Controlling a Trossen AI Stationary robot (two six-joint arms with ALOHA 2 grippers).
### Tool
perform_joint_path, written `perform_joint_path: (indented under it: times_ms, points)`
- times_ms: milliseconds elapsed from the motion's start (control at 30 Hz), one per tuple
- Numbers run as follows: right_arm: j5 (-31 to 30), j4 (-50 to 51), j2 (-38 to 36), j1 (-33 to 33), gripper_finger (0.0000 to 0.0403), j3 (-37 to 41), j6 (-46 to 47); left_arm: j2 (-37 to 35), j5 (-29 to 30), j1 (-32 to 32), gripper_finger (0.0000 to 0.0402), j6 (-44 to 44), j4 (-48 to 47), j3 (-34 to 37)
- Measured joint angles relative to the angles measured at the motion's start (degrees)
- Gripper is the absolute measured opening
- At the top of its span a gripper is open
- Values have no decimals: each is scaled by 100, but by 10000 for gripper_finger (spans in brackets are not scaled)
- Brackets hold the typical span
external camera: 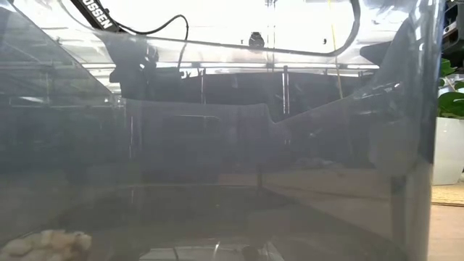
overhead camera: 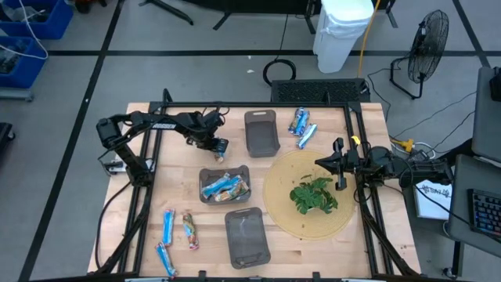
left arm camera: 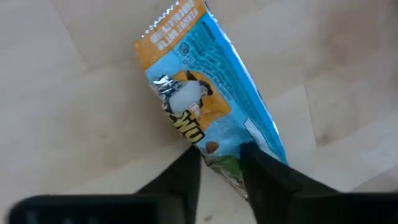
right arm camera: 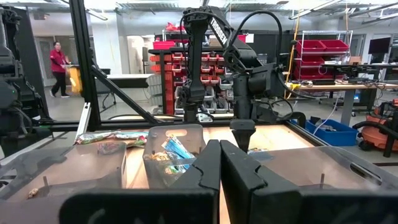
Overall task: Pick and place Granola Bars by type
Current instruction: Put the yellow granola bar into the middle black bin
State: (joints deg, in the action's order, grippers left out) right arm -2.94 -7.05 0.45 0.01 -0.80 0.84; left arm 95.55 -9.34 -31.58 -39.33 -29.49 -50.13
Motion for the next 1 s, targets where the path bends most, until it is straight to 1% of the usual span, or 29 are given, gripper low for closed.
perform_joint_path:
  times_ms: [167,200,367,533,700,833,1000]
  points:
    - [2,0,0,0,0,0,2,0,57,-82,21,364,91,0]
    - [0,0,0,0,0,0,2,0,76,-101,11,456,134,0]
    - [2,0,0,0,0,0,2,-19,34,-180,4,913,334,0]
    - [0,3,0,0,0,-2,1,-238,42,-193,3,1379,375,0]
    - [0,-2,0,0,0,-2,2,-696,55,-135,2,1746,441,0]
    - [1,0,0,-1,0,-2,1,-1222,43,53,2,2108,456,0]
    - [0,2,0,-1,0,-1,2,-1939,210,361,1,2174,465,0]
